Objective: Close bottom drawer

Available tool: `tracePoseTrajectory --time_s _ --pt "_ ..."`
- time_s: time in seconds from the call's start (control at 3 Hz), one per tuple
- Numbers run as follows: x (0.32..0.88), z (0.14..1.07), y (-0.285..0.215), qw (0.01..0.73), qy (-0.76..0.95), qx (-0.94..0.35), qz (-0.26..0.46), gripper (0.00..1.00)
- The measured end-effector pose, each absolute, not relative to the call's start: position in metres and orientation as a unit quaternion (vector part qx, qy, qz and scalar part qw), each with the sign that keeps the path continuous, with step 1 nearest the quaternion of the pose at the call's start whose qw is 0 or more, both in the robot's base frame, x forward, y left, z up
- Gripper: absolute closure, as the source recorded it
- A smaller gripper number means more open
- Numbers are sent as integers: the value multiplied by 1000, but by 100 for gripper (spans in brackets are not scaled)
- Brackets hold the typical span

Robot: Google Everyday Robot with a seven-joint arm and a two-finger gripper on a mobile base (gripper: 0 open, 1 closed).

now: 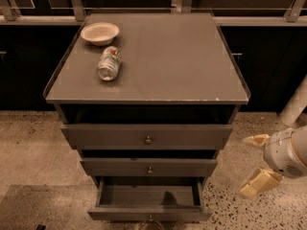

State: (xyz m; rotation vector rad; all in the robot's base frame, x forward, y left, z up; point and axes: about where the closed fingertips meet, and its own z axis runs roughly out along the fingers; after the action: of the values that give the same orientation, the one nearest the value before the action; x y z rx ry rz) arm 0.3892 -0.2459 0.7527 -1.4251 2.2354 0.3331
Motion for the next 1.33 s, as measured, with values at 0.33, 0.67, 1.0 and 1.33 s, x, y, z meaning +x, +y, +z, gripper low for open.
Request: tracePoseTrajectory --time_s 0.33,0.67,1.0,1.33 --pt "389 753 -246 233 814 -519 121 42" --pt "389 753 -246 233 814 -519 121 66" --pt "389 753 -246 233 813 -519 122 89" --pt "389 714 -244 261 804 -513 151 100"
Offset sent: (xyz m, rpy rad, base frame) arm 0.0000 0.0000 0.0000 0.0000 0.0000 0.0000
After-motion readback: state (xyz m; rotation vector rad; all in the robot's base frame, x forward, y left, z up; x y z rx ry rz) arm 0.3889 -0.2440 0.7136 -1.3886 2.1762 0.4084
